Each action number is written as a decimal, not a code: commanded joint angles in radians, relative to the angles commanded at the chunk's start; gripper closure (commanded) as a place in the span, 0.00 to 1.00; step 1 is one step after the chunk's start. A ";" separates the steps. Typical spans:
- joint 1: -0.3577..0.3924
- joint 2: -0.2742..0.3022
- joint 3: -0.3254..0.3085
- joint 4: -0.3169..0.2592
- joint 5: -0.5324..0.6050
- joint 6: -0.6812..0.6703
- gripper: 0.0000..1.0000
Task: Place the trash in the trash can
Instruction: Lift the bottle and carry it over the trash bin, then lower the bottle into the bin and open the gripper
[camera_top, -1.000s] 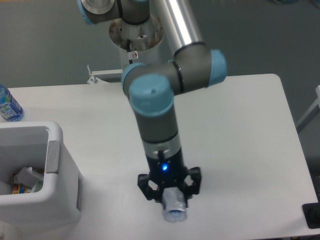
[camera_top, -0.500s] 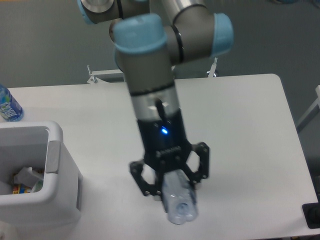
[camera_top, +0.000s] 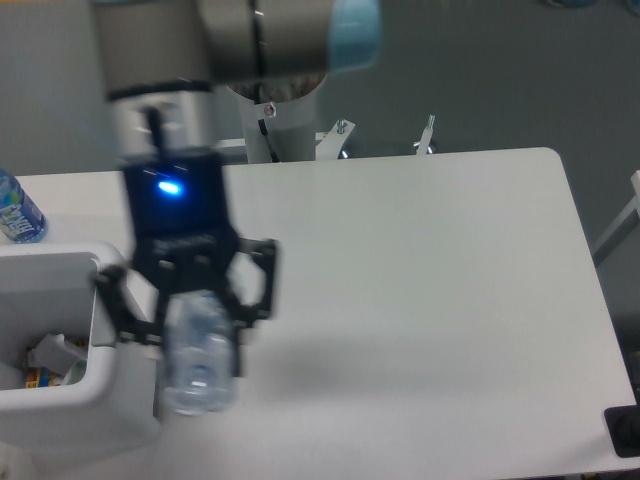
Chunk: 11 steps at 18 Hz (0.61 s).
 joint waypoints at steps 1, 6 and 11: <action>-0.006 0.000 0.005 0.000 0.000 -0.002 0.45; -0.074 -0.017 0.005 0.000 -0.002 -0.002 0.45; -0.144 -0.049 0.002 0.000 -0.002 -0.006 0.44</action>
